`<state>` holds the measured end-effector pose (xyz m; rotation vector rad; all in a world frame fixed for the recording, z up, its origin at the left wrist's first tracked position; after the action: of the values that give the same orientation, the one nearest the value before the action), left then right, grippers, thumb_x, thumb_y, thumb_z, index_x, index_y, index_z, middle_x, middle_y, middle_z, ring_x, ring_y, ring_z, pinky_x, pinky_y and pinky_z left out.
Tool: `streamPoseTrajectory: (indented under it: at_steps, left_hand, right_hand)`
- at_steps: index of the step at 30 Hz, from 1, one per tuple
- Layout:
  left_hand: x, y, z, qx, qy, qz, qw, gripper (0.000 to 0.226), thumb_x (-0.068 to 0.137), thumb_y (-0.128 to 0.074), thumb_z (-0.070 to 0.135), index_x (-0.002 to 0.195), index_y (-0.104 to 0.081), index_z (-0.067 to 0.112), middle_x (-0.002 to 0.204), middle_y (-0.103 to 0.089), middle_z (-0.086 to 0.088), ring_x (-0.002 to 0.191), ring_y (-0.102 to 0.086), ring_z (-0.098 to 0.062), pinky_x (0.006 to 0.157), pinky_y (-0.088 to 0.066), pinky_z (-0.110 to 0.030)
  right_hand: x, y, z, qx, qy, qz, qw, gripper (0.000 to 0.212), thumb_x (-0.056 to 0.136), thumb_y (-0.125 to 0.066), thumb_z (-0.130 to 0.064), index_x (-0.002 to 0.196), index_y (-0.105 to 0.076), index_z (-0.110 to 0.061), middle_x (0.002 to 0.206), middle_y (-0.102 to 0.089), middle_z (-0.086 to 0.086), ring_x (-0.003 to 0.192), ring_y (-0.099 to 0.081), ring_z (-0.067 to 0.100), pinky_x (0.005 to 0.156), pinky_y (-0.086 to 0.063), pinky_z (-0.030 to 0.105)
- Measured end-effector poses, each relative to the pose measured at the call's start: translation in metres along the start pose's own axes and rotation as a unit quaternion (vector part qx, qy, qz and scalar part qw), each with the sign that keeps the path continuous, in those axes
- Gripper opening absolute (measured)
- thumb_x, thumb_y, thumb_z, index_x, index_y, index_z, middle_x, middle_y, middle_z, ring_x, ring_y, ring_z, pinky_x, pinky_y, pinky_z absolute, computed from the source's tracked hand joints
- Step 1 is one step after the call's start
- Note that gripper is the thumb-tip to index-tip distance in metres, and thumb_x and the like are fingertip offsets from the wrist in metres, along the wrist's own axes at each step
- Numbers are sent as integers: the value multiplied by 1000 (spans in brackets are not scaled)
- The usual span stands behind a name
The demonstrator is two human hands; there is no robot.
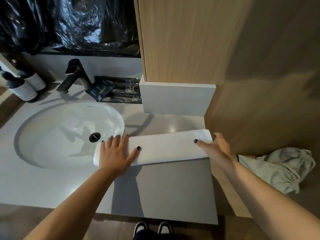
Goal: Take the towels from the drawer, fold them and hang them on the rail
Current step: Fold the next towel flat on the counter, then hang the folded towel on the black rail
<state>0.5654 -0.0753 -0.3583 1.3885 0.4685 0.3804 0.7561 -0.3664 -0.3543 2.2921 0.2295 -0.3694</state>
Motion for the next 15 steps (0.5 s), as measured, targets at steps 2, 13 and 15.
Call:
streamPoseTrajectory:
  at_steps: [2,13,15]
  left_hand:
    - [-1,2,0,7,-7,-17,1000,92,78,-4,80,150,-27,28,153,-34,-3,145,-23,-30,119,-13,-48]
    - [-11,44,23,-164,-39,-42,985,69,97,-46,56,154,-22,26,161,-25,2,149,-19,-19,121,-5,-55]
    - [-17,68,32,-277,-85,-13,957,70,97,-51,51,155,-20,26,162,-25,3,148,-23,-19,121,-13,-50]
  right_hand:
    - [1,6,3,75,-72,-22,994,80,69,-86,-39,133,-50,-8,122,-62,7,102,-62,25,73,-44,27]
    - [-69,65,-106,106,172,-129,971,36,75,-81,-13,103,-61,-24,101,-62,-2,93,-59,15,66,-46,26]
    - [-95,80,-137,72,256,-130,955,36,76,-81,-13,103,-60,-25,101,-61,-4,93,-57,11,72,-49,25]
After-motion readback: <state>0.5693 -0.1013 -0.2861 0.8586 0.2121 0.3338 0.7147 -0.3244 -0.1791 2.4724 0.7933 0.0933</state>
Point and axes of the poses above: each hand's wrist, its own x-axis towards the middle knuckle, its own y-axis out of the back of the hand, z = x × y, the point moved 2 cm from there along x, towards the middle knuckle
